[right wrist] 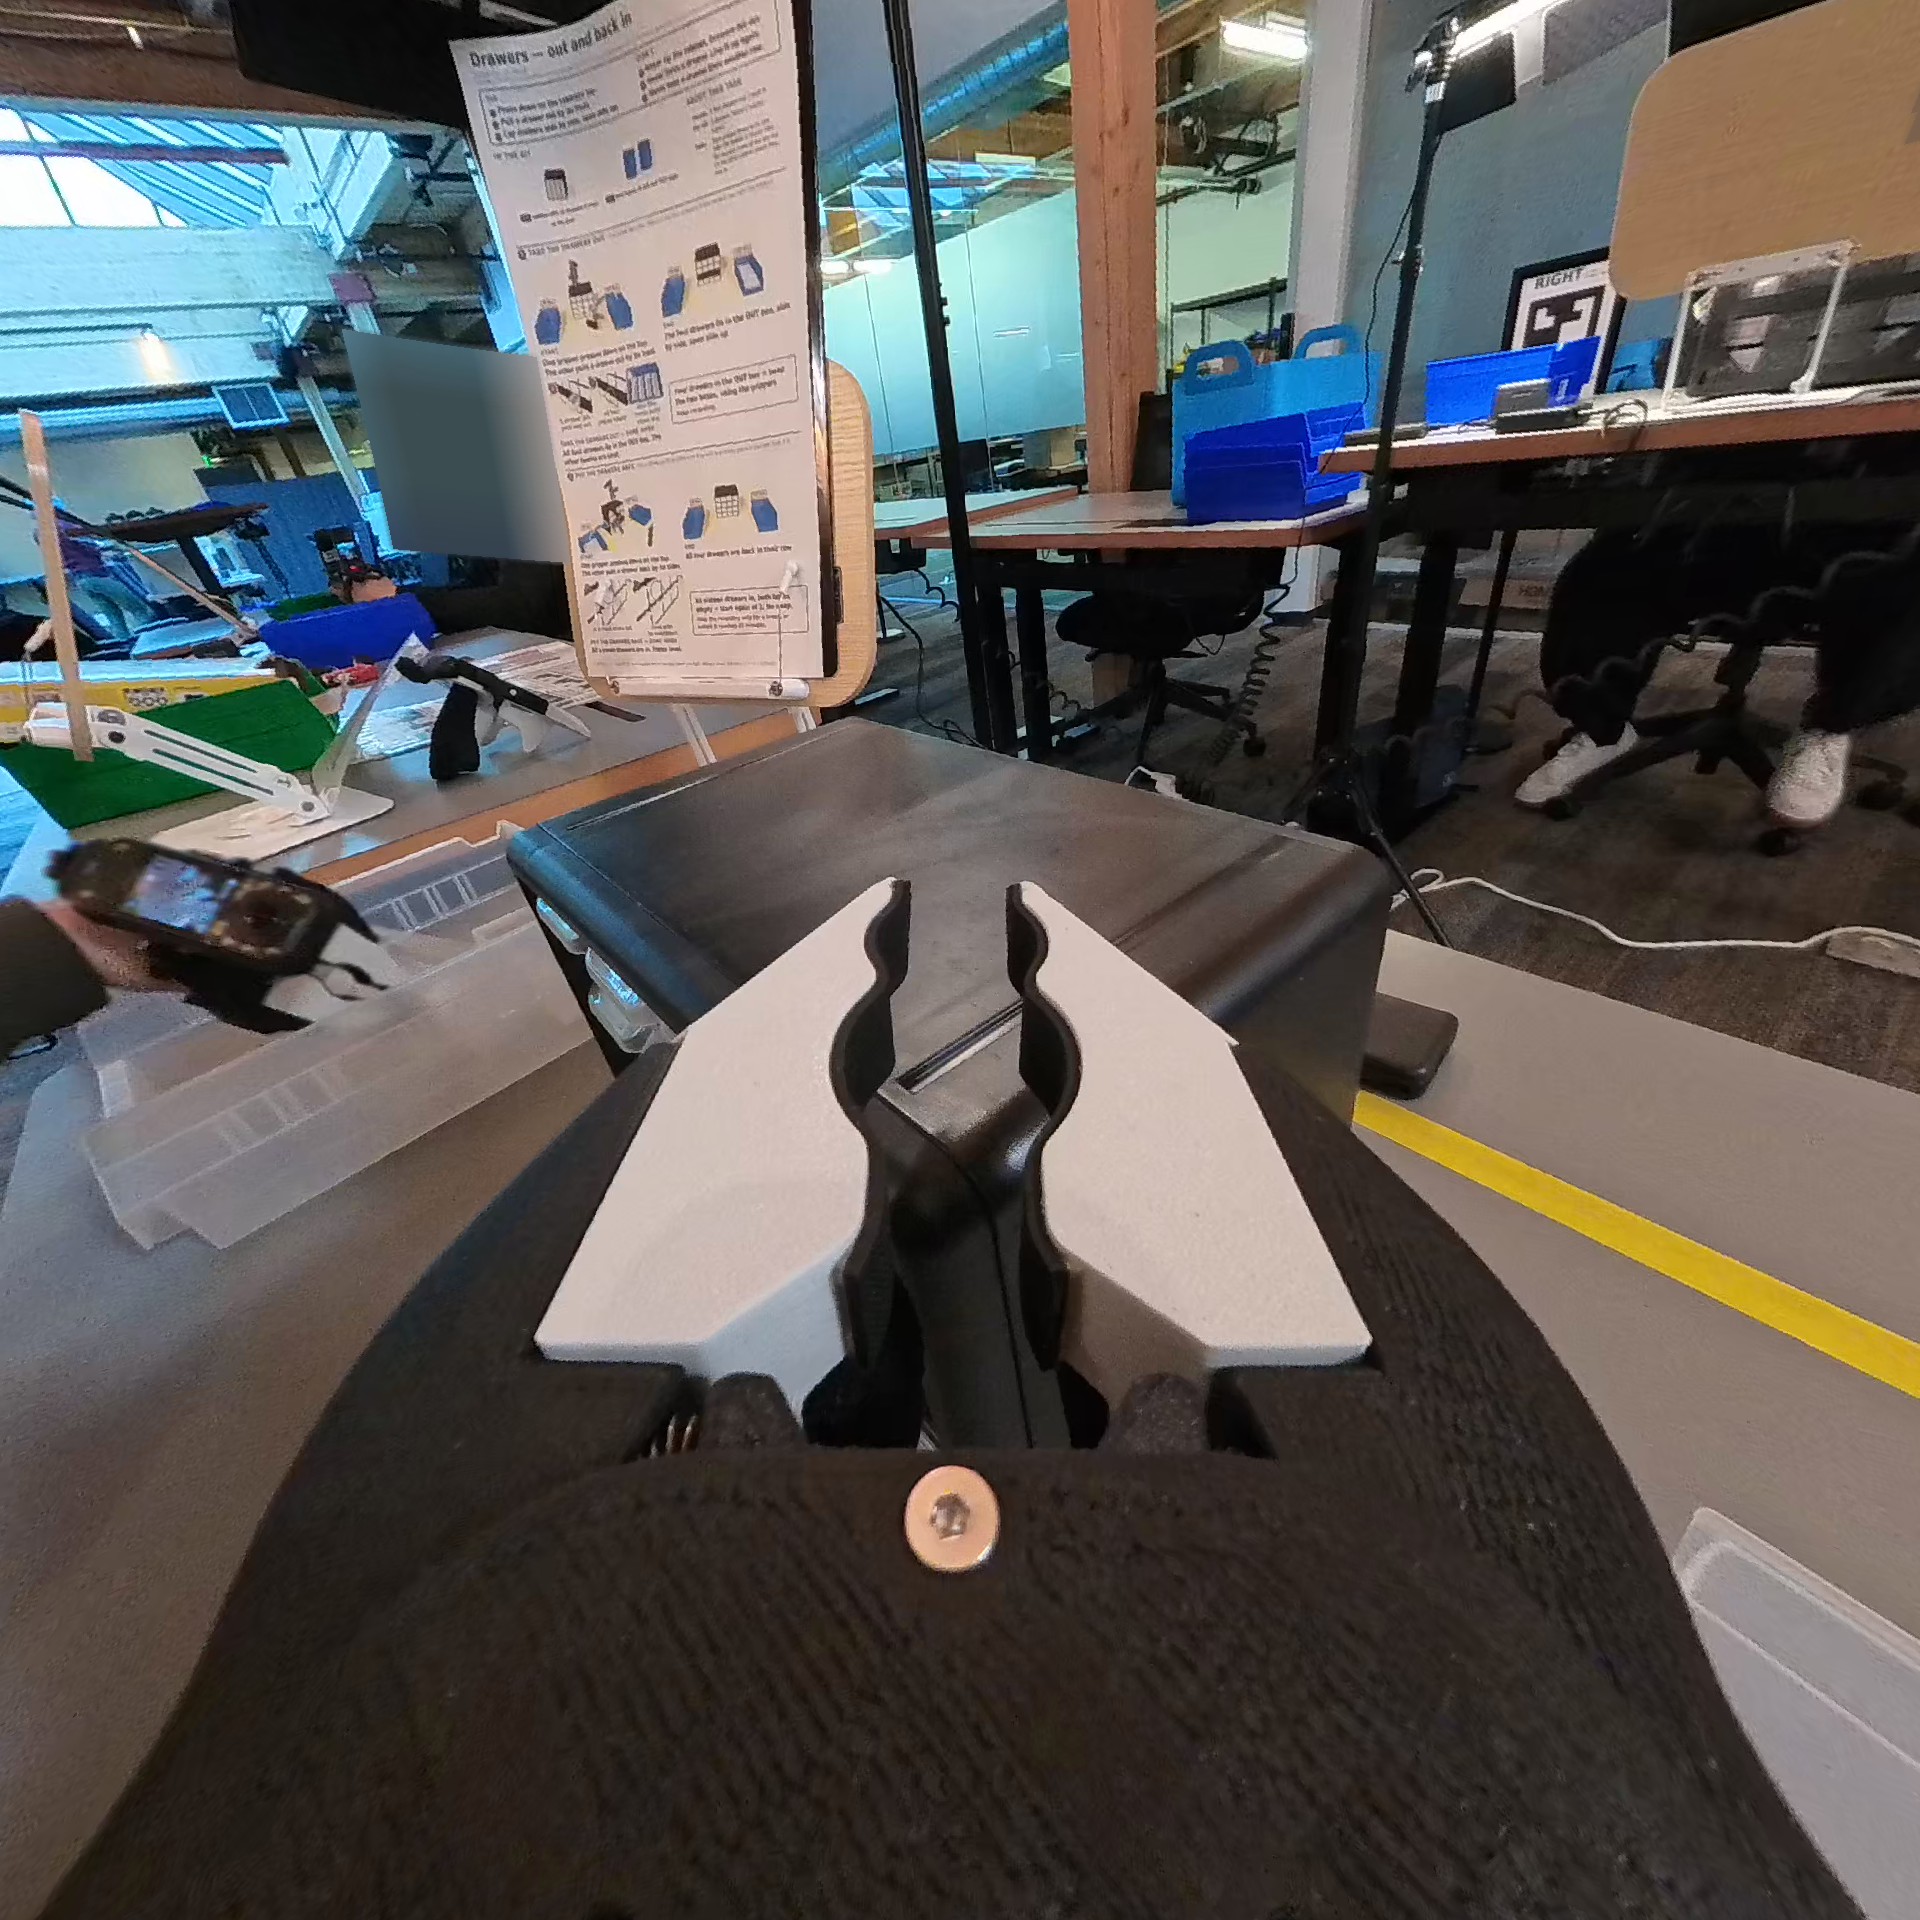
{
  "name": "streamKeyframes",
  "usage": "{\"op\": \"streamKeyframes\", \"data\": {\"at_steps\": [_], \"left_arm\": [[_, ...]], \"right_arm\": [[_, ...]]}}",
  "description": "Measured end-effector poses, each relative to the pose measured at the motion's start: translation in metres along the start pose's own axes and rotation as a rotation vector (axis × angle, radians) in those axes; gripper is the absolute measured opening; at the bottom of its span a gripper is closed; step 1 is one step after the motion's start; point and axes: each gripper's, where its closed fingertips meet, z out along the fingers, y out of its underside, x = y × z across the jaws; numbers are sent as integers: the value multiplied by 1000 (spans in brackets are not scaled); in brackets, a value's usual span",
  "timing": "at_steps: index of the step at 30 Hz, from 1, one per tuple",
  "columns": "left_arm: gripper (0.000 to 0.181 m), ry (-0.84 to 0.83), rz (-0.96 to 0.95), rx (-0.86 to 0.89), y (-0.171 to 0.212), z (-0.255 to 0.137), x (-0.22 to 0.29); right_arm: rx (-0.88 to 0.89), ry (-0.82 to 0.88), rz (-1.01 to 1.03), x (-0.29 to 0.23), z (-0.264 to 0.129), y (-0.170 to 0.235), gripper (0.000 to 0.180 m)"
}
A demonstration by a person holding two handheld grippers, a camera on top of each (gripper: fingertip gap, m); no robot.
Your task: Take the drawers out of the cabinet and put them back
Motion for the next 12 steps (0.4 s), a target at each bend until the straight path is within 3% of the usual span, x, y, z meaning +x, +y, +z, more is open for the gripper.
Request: {"op": "streamKeyframes", "data": {"at_steps": [1, 5, 8, 10, 12], "left_arm": [[3, -49, -25, 3, 2, -8, -4], [3, -248, -164, 47, 5, -65, -16], [3, -427, -161, -44, 2, -119, -13], [3, -446, -120, -12, -26, -144, 5], [3, -363, -88, 101, -67, -159, 35]], "right_arm": [[-1, -1, -1, 0, 0, 0, 17], [-16, -4, 1, 0, 1, 3, 17], [-30, 3, -6, 0, 0, 4, 17], [-29, 4, -19, -2, 0, 2, 17], [-32, 5, -33, -5, 2, 1, 17]]}}
